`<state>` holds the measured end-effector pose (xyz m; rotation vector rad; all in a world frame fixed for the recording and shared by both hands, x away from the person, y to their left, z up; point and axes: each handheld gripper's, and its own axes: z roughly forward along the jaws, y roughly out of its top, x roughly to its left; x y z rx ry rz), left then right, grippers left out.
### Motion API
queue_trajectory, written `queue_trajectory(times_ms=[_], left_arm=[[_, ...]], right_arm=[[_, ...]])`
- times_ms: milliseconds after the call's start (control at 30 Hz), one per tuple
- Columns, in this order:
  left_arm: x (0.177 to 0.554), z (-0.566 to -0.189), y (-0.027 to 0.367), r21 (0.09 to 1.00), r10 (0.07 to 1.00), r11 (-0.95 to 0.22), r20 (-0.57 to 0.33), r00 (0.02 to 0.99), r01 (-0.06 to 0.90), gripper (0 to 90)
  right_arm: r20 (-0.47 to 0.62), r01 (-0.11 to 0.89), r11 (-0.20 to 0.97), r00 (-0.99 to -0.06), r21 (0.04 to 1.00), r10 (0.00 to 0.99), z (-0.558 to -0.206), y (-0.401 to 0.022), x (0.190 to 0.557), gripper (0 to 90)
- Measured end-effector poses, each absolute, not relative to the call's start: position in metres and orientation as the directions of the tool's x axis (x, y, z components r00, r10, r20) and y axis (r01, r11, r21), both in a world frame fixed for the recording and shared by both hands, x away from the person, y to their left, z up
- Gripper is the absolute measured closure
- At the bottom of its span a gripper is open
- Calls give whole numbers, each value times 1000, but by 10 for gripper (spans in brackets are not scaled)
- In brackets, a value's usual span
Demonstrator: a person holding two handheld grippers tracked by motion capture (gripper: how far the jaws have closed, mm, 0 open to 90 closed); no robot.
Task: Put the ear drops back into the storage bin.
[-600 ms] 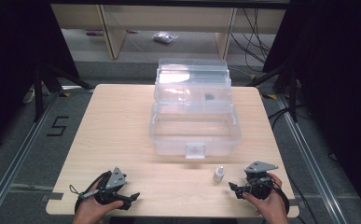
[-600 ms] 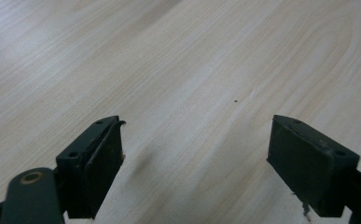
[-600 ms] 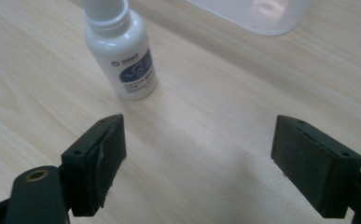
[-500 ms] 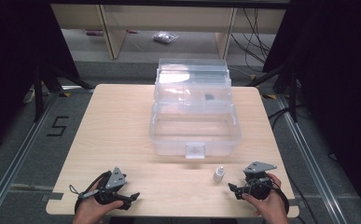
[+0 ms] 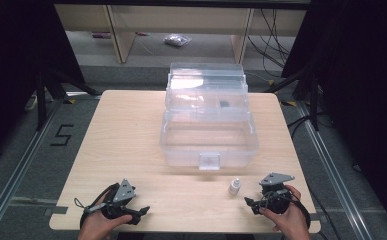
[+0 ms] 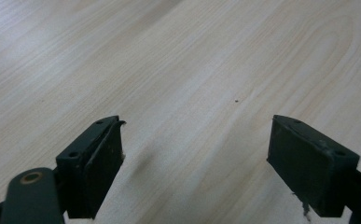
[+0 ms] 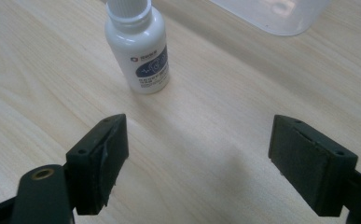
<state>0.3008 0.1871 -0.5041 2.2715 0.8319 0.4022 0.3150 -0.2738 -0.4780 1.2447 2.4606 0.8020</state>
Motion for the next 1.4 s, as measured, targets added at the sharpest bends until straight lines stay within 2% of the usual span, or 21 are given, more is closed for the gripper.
queue_trajectory(times_ms=[233, 267, 733, 833, 900, 1100, 1400], left_arm=[[301, -504, 188, 687, 655, -575, 62, 753, 444, 174], [301, -504, 188, 687, 658, -572, 59, 751, 447, 174], [301, -504, 188, 685, 655, -576, 61, 754, 445, 175], [301, -504, 188, 685, 657, -575, 61, 752, 447, 175], [301, -504, 188, 686, 657, -574, 60, 752, 447, 175], [301, -504, 188, 683, 656, -579, 65, 752, 445, 175], [301, -503, 188, 690, 659, -570, 60, 750, 446, 175]], right_arm=[[-5, 638, 485, -603, 598, 798, -480, -272, 315, 216], [16, 663, 482, -597, 572, 802, -478, -272, 314, 218], [-9, 643, 539, -638, 544, 770, -467, -262, 315, 241], [-54, 608, 578, -663, 544, 747, -465, -263, 319, 244], [-27, 641, 560, -645, 525, 764, -462, -260, 318, 246], [-63, 599, 627, -696, 498, 715, -452, -253, 327, 254], [-71, 592, 656, -715, 468, 695, -444, -240, 336, 264]])
